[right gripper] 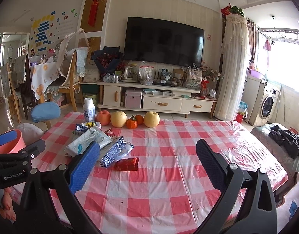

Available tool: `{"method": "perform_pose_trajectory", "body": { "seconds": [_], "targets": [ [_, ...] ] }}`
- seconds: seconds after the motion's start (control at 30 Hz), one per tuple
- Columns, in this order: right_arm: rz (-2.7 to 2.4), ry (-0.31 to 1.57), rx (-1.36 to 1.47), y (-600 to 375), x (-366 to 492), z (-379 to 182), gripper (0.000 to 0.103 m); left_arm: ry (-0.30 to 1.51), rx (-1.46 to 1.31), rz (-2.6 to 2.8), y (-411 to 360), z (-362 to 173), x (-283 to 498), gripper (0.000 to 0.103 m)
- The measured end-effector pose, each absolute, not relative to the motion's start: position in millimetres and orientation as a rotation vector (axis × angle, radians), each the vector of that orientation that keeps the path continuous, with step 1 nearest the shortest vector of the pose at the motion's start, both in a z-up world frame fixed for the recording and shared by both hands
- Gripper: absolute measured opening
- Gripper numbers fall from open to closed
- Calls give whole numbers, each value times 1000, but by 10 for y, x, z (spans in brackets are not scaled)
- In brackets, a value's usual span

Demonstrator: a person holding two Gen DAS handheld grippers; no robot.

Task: Collect trash

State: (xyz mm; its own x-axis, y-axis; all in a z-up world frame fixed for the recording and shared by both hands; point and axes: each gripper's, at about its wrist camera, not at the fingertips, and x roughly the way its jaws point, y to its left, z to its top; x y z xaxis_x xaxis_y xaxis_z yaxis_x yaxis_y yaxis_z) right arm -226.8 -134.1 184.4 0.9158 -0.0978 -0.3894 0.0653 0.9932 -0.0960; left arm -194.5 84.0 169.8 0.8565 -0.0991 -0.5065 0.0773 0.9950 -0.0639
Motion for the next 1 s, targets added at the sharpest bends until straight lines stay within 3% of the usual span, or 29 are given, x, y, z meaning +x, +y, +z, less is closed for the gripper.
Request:
{"method": "perform_pose_trajectory", "body": {
  "seconds": [0.33, 0.63, 1.0],
  "targets": [
    [-61, 460, -71, -1457, -2089, 1698, 99, 587, 26, -101, 705, 1566, -1826, 98],
    [22, 600, 48, -1795, -1759, 1090, 99, 648, 135, -168, 564, 1473, -1658, 98],
    [166, 696, 187, -1989, -1475, 755, 99, 800, 287, -248, 360, 1213, -1041, 98]
  ]
}}
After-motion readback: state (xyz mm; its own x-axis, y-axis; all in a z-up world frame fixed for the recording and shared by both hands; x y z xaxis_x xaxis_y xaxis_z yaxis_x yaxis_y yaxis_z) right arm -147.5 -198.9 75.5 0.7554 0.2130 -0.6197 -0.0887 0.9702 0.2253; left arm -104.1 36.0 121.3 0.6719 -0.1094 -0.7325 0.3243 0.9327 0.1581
